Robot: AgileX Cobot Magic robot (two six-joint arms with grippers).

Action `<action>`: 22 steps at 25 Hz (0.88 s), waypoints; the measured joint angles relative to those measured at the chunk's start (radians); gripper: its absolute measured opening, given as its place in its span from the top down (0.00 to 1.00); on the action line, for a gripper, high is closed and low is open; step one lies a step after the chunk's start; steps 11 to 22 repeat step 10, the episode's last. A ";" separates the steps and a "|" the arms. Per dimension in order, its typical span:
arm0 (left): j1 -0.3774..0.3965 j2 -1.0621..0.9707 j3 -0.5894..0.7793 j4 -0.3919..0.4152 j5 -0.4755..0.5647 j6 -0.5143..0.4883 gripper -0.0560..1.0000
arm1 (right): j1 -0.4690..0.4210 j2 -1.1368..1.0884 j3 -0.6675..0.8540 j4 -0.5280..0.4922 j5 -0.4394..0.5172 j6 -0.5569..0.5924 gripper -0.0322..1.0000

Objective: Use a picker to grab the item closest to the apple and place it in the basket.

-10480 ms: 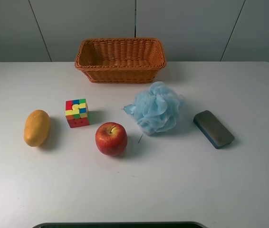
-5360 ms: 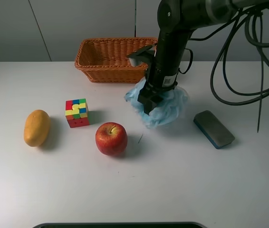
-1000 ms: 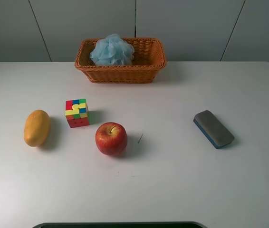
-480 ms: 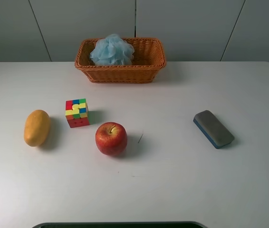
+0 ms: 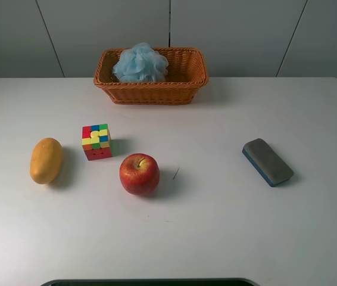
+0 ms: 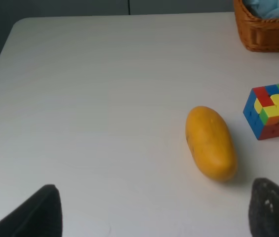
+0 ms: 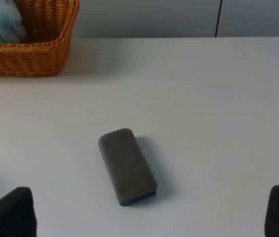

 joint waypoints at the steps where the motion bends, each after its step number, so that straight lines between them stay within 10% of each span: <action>1: 0.000 0.000 0.000 0.000 0.000 0.000 0.26 | 0.000 0.000 0.000 0.000 0.000 0.000 0.29; 22: 0.000 0.000 0.000 0.000 0.000 0.000 0.26 | 0.000 0.000 0.000 0.000 0.000 0.000 0.29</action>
